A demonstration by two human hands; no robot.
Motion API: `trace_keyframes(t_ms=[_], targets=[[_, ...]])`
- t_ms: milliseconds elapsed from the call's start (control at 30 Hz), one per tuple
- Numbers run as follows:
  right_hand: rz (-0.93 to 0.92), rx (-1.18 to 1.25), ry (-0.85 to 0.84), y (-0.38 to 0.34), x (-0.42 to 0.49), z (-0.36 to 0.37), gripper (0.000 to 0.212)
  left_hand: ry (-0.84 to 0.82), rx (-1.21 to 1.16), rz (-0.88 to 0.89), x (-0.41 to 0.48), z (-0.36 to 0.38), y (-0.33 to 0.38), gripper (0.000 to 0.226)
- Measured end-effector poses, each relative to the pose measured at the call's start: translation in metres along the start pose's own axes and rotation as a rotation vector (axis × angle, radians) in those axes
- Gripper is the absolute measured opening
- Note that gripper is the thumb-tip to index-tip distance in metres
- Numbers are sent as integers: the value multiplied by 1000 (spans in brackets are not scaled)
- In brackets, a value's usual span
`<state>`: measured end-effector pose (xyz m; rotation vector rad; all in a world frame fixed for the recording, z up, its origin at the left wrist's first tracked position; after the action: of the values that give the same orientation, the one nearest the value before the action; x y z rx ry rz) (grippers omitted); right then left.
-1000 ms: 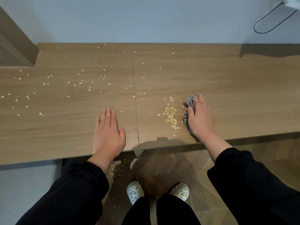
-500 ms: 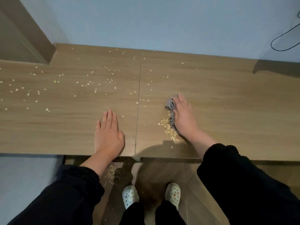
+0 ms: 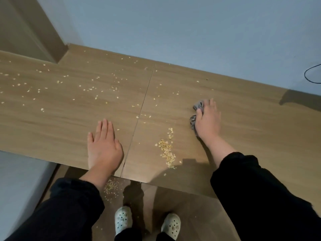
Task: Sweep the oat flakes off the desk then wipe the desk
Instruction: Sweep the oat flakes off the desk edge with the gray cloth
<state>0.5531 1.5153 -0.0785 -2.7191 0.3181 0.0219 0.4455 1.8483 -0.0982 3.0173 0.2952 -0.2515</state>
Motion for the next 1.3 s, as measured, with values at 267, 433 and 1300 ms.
trace_keyframes(t_ms=[267, 433, 1300], targets=[[-126, -126, -30, 42, -21, -13, 51, 20, -36, -9, 1, 1, -2, 61], [178, -78, 153, 88, 48, -42, 49, 44, -52, -13, 2, 1, -2, 61], [-178, -18, 164, -47, 140, -4, 42, 38, -39, -17, 0, 1, 0, 68]])
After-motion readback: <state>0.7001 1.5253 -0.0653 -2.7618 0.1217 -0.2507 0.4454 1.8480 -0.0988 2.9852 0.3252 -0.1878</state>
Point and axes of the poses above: each hand's wrist, its own x-axis towards the middle knuckle, its own z-axis out of the palm, y = z × x, the point moved 9 cm from there along x, towards the middle knuckle, and after that the axes turned 3 degrees about z, right-handed, at the moved point
